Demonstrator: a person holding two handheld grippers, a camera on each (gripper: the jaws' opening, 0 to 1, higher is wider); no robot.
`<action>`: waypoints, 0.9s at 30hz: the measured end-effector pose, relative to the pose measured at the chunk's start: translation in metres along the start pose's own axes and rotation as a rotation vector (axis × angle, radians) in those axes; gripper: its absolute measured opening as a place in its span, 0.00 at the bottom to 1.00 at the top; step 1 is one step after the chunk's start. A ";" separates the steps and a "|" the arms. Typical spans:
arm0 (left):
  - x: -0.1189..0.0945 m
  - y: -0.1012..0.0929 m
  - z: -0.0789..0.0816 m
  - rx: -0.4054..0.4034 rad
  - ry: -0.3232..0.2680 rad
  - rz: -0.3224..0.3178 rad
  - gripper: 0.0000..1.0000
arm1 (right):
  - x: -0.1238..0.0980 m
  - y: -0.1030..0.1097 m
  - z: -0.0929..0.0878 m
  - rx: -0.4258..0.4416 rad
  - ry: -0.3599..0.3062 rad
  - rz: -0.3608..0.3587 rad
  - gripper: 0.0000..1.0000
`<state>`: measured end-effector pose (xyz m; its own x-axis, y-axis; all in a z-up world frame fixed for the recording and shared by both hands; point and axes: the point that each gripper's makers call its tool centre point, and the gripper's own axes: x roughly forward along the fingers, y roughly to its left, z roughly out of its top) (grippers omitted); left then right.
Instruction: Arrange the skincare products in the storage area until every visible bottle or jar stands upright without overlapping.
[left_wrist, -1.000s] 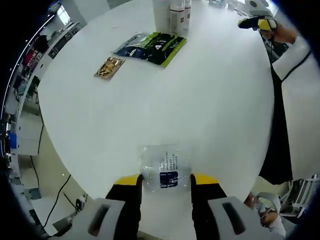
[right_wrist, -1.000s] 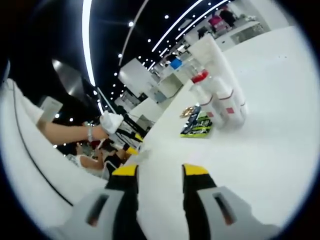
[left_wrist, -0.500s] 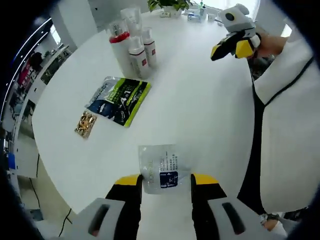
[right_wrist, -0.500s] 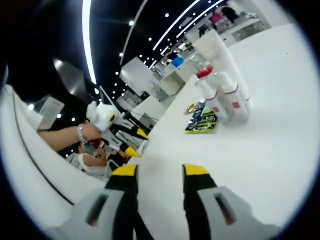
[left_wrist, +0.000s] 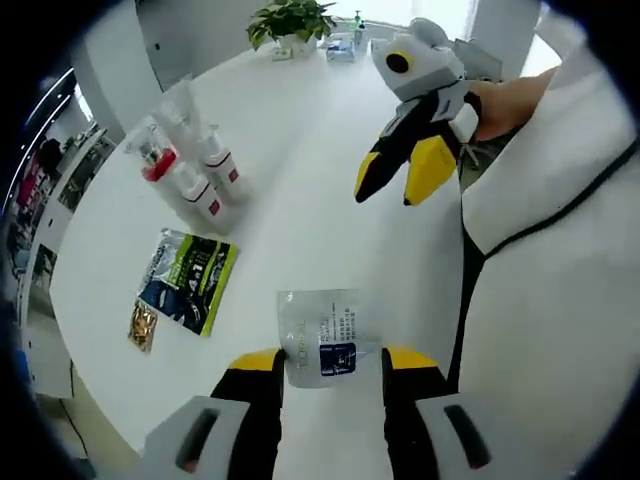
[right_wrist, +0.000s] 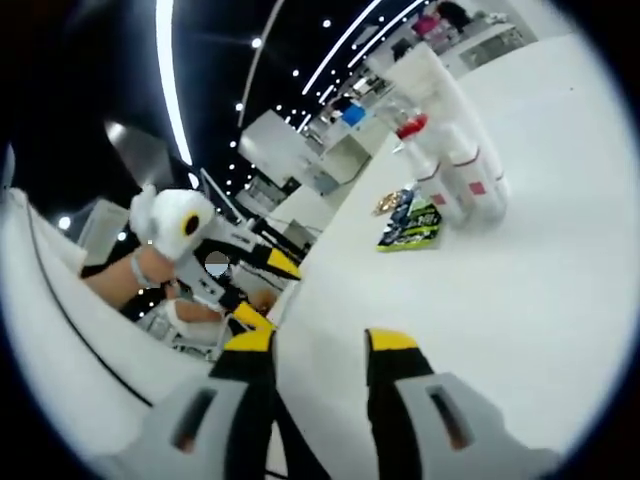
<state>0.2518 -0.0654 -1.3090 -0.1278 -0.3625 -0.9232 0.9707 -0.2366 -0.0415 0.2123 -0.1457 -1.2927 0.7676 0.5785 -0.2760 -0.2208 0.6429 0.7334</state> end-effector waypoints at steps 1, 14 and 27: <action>0.000 -0.003 0.004 0.003 -0.010 -0.007 0.40 | 0.001 0.001 0.000 0.005 0.000 0.006 0.33; 0.011 -0.039 0.048 0.055 -0.073 -0.054 0.40 | 0.005 0.021 -0.009 0.110 0.052 0.099 0.28; 0.007 -0.046 0.066 0.112 -0.100 -0.066 0.40 | 0.004 0.027 -0.014 0.144 0.083 0.117 0.11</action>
<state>0.1928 -0.1165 -1.2884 -0.2154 -0.4298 -0.8769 0.9314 -0.3601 -0.0522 0.2011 -0.1189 -1.2833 0.6880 0.6884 -0.2298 -0.2124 0.4938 0.8432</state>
